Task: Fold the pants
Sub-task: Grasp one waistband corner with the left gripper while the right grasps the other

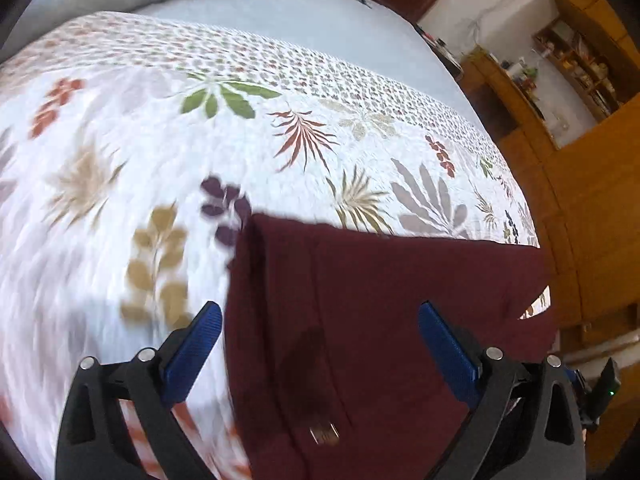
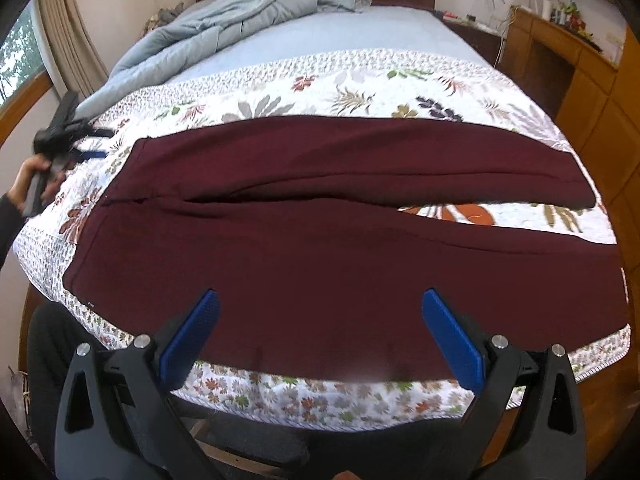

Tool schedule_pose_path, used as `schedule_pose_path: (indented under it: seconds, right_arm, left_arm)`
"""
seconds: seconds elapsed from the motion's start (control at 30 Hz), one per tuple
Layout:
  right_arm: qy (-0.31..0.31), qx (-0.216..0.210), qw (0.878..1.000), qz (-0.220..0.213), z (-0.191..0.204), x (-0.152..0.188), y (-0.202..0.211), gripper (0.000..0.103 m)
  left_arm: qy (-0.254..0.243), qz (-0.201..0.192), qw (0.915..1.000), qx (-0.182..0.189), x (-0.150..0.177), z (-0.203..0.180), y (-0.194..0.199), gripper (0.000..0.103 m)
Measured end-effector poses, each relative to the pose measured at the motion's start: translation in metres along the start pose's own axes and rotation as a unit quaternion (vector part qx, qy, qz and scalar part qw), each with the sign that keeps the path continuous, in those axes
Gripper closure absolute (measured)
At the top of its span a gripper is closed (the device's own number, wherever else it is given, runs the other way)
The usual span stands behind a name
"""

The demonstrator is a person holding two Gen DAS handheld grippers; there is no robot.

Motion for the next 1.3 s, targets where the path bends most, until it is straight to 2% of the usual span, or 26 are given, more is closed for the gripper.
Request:
schedule_pose_path:
  seconds: [0.17,0.27,0.43,0.47,0.5,0.53,0.6,0.7,0.73,0.87,0.97,1.03,1.13,1.2,1.3]
  right_arm:
    - [0.004,-0.002,1.000,0.015,0.005,-0.007,-0.018,0.002]
    - [0.006,-0.015,1.000,0.025,0.005,-0.010,-0.027,0.002]
    - [-0.009,-0.076,0.996,0.043,-0.007,-0.022,-0.032,0.002]
    - [-0.018,-0.090,0.995,0.047,-0.015,-0.026,-0.033,0.002]
    - [-0.026,-0.098,0.994,0.050,-0.023,-0.029,-0.034,0.002]
    - [-0.031,-0.102,0.993,0.051,-0.029,-0.032,-0.034,0.002]
    - [-0.044,-0.101,0.992,0.056,-0.048,-0.037,-0.038,0.002]
    - [-0.055,-0.097,0.992,0.058,-0.071,-0.038,-0.043,0.002]
    - [-0.058,-0.095,0.992,0.059,-0.083,-0.038,-0.045,0.002]
    - [-0.088,-0.082,0.992,0.049,-0.150,-0.047,-0.054,0.002]
    - [-0.133,-0.075,0.987,0.056,-0.231,-0.065,-0.071,0.002]
    - [-0.166,-0.076,0.981,0.067,-0.292,-0.078,-0.090,0.003]
    - [-0.182,-0.070,0.978,0.080,-0.363,-0.102,-0.119,0.003]
    - [-0.195,-0.081,0.973,0.097,-0.405,-0.121,-0.143,0.003]
    - [-0.201,-0.091,0.968,0.118,-0.441,-0.143,-0.179,0.003]
  left_arm:
    - [0.024,0.047,0.9986,0.010,-0.014,0.032,-0.045,0.004]
    - [-0.013,0.067,0.9977,0.000,-0.013,0.031,-0.059,0.004]
    - [-0.058,0.076,0.9954,-0.001,-0.014,0.023,-0.064,0.008]
    - [-0.070,0.083,0.9940,-0.014,-0.013,0.021,-0.066,0.012]
    - [-0.078,0.087,0.9928,-0.024,-0.013,0.021,-0.067,0.036]
    - [-0.080,0.089,0.9921,-0.036,-0.015,0.022,-0.068,0.054]
    - [-0.067,0.092,0.9931,-0.027,-0.016,0.023,-0.068,0.071]
    - [-0.065,0.088,0.9934,-0.036,-0.016,0.022,-0.068,0.076]
    - [-0.062,0.081,0.9940,-0.038,-0.016,0.021,-0.067,0.080]
    - [-0.033,0.034,0.9969,-0.062,-0.019,0.027,-0.059,0.081]
    - [0.014,0.015,0.9985,-0.051,-0.016,0.039,-0.060,0.081]
    - [0.029,0.003,0.9986,-0.045,-0.014,0.043,-0.059,0.080]
    - [0.025,0.002,0.9979,-0.059,-0.013,0.042,-0.061,0.079]
    - [0.029,0.005,0.9974,-0.065,-0.014,0.041,-0.062,0.079]
    - [0.034,0.014,0.9962,-0.079,-0.014,0.042,-0.065,0.078]
Point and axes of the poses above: each gripper's, at about its wrist camera, not at the fingertips, and y roughly against the way its jaws point, z to its left, x to its underside, the point moved 9 cm from there along -y, roughly the way its jaws point, and after that the axes turned 11 degrees about x, right-handed, at the moved point
